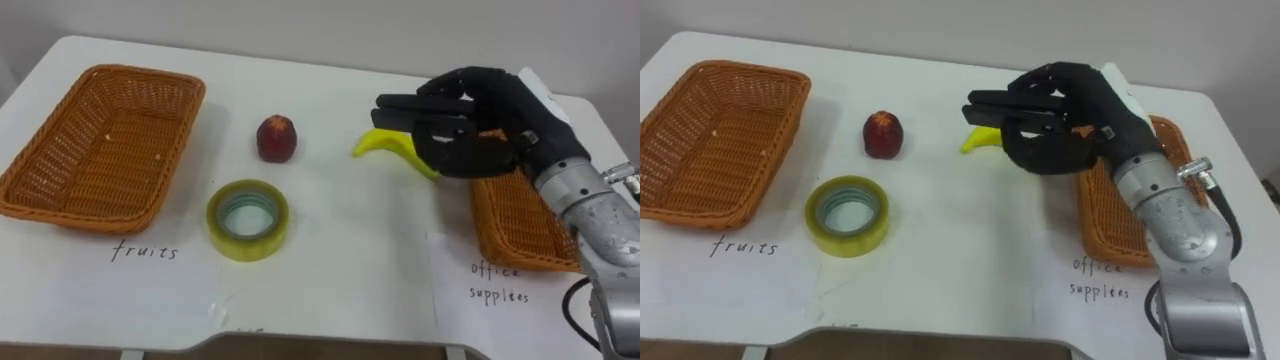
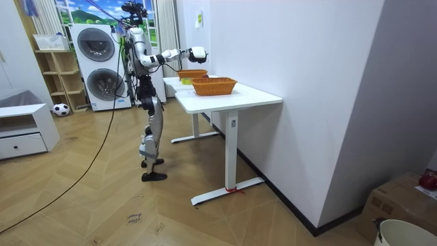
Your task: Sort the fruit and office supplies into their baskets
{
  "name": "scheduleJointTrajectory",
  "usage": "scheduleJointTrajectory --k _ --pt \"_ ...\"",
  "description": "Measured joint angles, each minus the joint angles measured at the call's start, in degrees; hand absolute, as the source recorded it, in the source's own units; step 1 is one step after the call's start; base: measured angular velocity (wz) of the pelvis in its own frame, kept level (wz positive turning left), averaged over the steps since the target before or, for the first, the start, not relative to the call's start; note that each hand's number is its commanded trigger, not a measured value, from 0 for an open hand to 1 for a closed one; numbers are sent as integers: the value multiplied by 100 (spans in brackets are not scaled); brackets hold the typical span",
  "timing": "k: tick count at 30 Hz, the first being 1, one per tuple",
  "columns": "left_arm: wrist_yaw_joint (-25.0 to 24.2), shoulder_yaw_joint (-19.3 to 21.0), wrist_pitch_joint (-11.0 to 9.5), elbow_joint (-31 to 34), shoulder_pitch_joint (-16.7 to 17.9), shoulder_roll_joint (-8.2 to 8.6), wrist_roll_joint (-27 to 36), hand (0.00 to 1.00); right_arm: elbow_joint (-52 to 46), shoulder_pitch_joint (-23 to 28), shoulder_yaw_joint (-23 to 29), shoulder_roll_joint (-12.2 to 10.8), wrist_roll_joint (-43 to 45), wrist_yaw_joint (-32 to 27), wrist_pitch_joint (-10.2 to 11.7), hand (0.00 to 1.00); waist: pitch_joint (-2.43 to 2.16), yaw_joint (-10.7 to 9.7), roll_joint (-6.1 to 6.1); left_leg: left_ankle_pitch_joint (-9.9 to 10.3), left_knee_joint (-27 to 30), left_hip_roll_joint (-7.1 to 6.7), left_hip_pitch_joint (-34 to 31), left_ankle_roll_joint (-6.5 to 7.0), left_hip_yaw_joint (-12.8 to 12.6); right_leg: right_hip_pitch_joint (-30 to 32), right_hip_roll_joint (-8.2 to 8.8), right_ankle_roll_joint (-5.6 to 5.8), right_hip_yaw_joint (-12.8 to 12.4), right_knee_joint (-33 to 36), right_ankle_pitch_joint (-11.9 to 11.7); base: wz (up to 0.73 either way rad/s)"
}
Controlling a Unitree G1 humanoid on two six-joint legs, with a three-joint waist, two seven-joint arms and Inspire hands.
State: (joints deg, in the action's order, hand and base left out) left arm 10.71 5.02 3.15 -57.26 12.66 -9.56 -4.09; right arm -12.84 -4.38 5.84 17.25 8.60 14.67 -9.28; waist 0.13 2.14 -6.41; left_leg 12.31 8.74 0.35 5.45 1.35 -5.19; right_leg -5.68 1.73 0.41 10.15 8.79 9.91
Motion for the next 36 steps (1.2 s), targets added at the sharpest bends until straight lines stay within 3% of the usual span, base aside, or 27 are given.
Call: scheduleJointTrajectory --k 7,20,24,36 --pt "13 305 0 -4 73 -3 -53 0 3 0 270 9 -134 -307 0 100 -10 -55 13 0 2 -8 23 0 -24 -16 12 1 9 -1 0 -2" --pt "13 404 2 -10 262 -3 -59 0 179 1 447 133 -128 -932 10 100 8 -167 -15 2 39 3 18 -1 -22 -28 9 1 -31 9 0 0" --pt "14 442 9 -9 294 -4 -61 0 382 2 466 286 -155 -1050 63 100 2 -182 -28 3 36 2 22 0 -18 -20 6 0 -31 32 0 0" --pt "40 491 50 19 338 -10 -51 0 1291 131 682 289 -377 -1215 101 100 -19 -392 -74 3 42 1 22 0 -23 -18 11 1 4 35 0 0"
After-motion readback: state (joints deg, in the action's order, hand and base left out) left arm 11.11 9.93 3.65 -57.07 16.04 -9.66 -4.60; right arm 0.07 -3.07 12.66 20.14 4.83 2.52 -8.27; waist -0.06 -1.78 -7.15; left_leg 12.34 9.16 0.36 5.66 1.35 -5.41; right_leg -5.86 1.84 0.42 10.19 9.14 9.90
